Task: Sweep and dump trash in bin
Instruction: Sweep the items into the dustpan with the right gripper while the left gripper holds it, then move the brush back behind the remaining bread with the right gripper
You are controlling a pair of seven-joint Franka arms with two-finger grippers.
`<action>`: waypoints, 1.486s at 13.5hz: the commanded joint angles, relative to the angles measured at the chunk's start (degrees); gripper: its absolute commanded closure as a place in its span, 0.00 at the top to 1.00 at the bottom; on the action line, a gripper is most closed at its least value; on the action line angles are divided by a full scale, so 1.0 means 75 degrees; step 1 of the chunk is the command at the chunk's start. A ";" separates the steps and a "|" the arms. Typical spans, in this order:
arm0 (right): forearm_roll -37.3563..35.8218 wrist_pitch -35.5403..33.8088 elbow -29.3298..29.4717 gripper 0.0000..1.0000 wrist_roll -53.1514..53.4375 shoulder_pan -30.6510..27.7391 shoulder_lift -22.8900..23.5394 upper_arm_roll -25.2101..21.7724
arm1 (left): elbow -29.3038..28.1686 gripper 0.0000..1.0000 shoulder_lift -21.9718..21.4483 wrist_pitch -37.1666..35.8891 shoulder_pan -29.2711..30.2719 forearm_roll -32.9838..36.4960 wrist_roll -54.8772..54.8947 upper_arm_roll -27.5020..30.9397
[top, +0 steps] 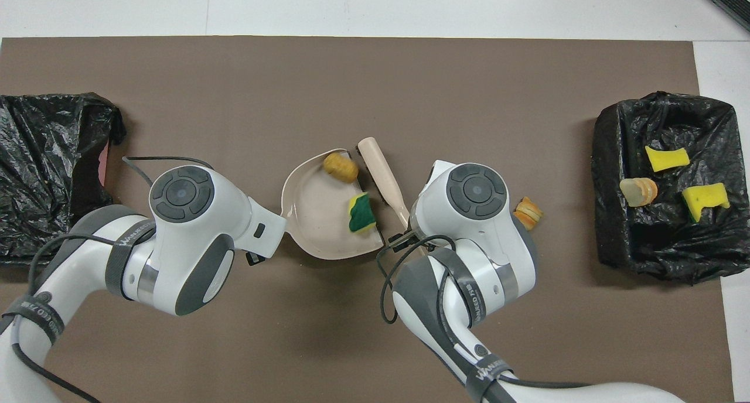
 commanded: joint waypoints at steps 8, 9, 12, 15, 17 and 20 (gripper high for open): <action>0.0433 -0.1262 0.0129 0.00 0.0807 -0.1324 -0.1232 -0.0021 | -0.0185 0.00 -0.0166 0.0176 -0.0132 0.0120 -0.0163 0.0073; 0.0187 -0.1285 0.0106 0.00 0.1074 -0.1465 -0.1267 -0.0032 | -0.0185 0.00 -0.0166 0.0187 -0.0144 0.0120 -0.0140 0.0073; -0.1019 -0.1822 -0.0303 0.00 0.2317 -0.1981 -0.1594 0.0014 | -0.0279 0.00 -0.0201 0.0211 -0.0191 0.0120 -0.0233 0.0073; -0.1187 -0.1789 -0.1262 0.00 0.3734 -0.2029 -0.2191 0.0003 | -0.0255 0.00 -0.0189 0.0258 -0.0180 0.0120 -0.0233 0.0073; -0.1187 -0.1871 -0.1895 0.00 0.4192 -0.2321 -0.2613 0.0003 | -0.0244 0.00 -0.0178 0.0258 -0.0133 0.0120 -0.0222 0.0073; -0.1280 -0.1743 -0.2926 0.00 0.4183 -0.2790 -0.3304 0.0014 | -0.0255 0.00 -0.0189 0.0235 -0.0144 0.0120 -0.0233 0.0073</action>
